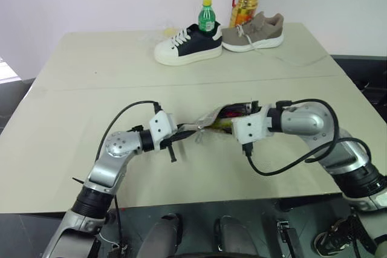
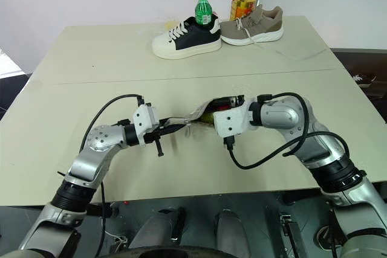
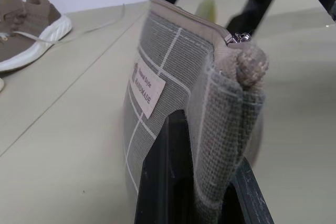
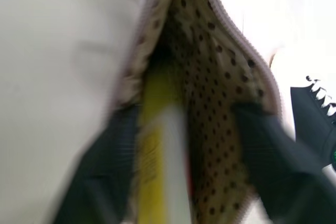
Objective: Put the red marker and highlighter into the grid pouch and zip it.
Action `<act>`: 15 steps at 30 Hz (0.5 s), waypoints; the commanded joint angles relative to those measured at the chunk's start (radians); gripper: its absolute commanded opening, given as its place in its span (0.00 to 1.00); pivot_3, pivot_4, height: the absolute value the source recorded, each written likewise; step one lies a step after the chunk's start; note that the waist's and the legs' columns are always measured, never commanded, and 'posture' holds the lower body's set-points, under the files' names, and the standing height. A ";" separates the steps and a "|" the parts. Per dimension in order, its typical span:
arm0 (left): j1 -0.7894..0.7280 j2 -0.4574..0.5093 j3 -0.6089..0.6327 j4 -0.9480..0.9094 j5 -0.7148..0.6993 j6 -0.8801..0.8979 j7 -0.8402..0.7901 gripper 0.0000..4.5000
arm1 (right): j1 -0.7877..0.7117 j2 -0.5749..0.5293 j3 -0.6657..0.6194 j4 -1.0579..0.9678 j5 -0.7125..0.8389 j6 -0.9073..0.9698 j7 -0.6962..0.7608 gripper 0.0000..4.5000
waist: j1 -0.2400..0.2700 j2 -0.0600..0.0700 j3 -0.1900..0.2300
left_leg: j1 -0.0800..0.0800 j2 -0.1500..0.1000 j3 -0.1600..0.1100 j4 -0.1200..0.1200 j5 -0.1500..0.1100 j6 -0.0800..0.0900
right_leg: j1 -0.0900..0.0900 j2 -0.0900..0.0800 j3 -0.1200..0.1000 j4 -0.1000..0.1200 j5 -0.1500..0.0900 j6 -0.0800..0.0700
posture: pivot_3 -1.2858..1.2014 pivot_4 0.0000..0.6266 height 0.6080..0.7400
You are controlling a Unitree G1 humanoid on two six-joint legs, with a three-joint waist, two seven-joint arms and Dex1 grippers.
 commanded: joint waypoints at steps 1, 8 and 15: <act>-0.011 -0.035 0.049 -0.019 -0.044 0.009 0.048 0.00 | -0.032 0.041 -0.154 -0.052 0.149 0.161 -0.035 0.99 | 0.000 0.000 0.000 | 0.000 0.000 0.000 0.000 0.000 0.000 | 0.000 0.000 0.000 0.000 0.000 0.000 | 0.52 0.24 1.00; -0.065 -0.178 0.101 0.062 -0.094 0.061 0.179 0.00 | -0.088 0.167 -0.410 -0.168 0.590 0.681 -0.101 0.99 | 0.002 -0.001 -0.001 | 0.000 0.000 -0.001 0.000 0.000 0.000 | 0.000 0.000 0.000 0.000 0.000 0.000 | 0.52 0.24 1.00; -0.125 -0.288 0.111 0.118 -0.100 0.068 0.258 0.00 | 0.055 0.320 -0.351 -0.244 0.663 0.906 -0.322 0.99 | -0.002 -0.002 -0.001 | -0.001 0.000 -0.001 0.003 -0.001 0.001 | 0.000 0.000 -0.001 0.001 0.000 0.000 | 0.52 0.24 1.00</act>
